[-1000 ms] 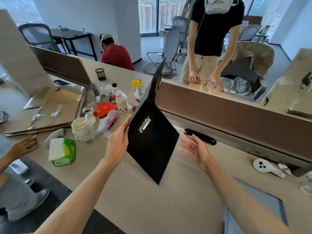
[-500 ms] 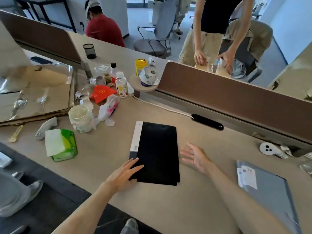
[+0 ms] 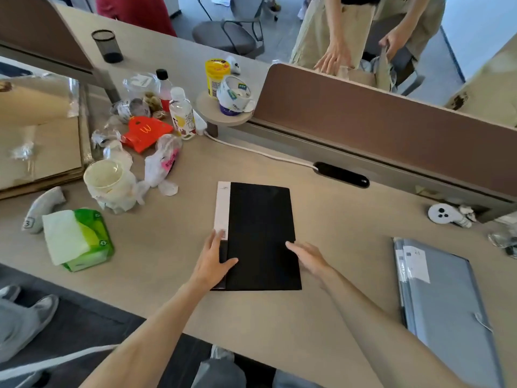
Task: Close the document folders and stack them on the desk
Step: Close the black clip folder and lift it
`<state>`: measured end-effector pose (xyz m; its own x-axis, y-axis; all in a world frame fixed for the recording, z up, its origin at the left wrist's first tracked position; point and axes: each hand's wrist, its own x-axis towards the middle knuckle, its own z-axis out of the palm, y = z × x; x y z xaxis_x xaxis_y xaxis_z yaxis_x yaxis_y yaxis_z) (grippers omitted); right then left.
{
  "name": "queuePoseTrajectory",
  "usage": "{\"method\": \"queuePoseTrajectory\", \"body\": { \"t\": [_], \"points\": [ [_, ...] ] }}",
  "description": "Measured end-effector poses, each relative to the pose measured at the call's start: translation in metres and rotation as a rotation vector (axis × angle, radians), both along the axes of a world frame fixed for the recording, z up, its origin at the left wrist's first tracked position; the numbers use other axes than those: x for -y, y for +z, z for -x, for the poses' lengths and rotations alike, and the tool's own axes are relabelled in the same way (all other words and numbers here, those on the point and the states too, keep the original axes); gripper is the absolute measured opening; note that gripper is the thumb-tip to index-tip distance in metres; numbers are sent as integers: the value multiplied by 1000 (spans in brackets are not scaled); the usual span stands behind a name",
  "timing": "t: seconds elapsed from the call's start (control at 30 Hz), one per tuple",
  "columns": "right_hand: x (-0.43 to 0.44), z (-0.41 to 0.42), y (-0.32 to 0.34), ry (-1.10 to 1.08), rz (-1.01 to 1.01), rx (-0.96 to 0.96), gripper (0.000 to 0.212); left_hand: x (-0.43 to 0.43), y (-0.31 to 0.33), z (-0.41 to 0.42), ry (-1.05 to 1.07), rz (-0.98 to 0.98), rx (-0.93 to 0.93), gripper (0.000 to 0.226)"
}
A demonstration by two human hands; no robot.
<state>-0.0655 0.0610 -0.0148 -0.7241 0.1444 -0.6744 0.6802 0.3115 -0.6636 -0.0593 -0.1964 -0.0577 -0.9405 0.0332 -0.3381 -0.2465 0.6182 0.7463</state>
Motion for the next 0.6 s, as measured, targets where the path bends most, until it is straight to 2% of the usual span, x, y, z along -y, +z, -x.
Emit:
{"method": "queuePoseTrajectory", "body": {
  "t": [0.1, 0.17, 0.27, 0.43, 0.6],
  "points": [
    [-2, -2, -5, 24, -62, -7, 63, -8, 6, 16, 260, -332, 113, 62],
    [-8, -3, -4, 15, -57, -16, 63, -17, 13, 19, 339, -455, 202, 62],
    [-22, -5, 1, -2, -37, -33, 60, -30, 19, 21, 310, -429, 227, 71],
    [-58, -13, 11, -195, 54, -108, 48, -54, 27, 23, 208, -452, 155, 76],
    [-89, -24, 6, -251, 49, -158, 57, -84, 22, 19, 23, -417, 86, 94]
  ]
}}
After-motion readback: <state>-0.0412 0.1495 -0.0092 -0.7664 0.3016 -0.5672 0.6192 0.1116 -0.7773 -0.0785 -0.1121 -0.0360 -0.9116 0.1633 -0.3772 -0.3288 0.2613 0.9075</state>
